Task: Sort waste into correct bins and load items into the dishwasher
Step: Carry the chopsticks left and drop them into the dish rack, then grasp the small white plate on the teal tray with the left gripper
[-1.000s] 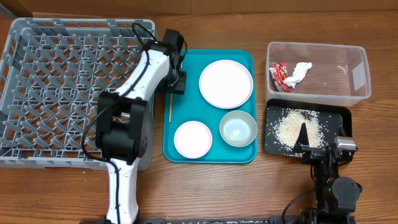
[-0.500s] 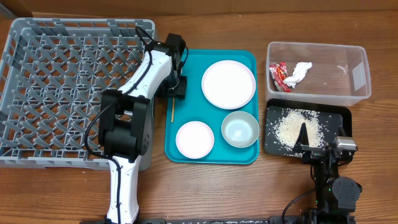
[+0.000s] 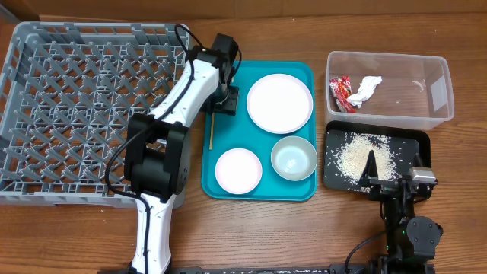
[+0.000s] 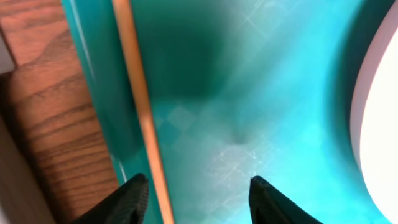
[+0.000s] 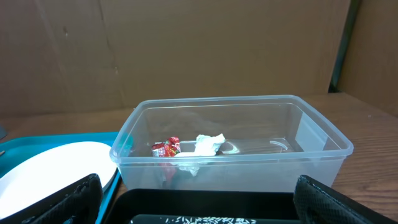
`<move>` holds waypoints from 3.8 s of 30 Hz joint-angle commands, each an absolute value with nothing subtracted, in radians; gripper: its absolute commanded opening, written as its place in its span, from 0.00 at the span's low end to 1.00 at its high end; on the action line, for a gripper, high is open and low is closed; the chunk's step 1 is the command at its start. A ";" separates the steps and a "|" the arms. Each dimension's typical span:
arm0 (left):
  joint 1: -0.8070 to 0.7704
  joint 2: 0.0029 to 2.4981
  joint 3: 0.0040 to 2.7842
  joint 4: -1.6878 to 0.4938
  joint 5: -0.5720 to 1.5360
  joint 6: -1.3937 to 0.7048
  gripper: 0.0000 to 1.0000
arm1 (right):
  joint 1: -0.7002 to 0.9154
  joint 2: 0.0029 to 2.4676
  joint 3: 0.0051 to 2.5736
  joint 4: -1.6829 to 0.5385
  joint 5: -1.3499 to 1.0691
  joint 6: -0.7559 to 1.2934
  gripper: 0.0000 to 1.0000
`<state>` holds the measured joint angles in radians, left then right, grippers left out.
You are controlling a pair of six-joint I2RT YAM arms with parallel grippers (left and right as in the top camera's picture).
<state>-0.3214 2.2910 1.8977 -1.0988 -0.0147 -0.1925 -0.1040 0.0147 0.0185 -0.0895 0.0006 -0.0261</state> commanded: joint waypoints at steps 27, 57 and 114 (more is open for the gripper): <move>-0.331 2.340 1.865 -1.126 0.027 -0.270 0.04 | -0.106 0.003 0.008 -0.082 0.002 -0.027 1.00; -0.123 2.093 1.960 -1.354 -0.220 -0.199 0.04 | -0.106 0.003 0.008 -0.082 0.002 -0.027 1.00; -0.484 1.917 1.263 -1.068 -0.106 -0.508 0.41 | -0.106 0.003 0.008 -0.082 0.002 -0.027 1.00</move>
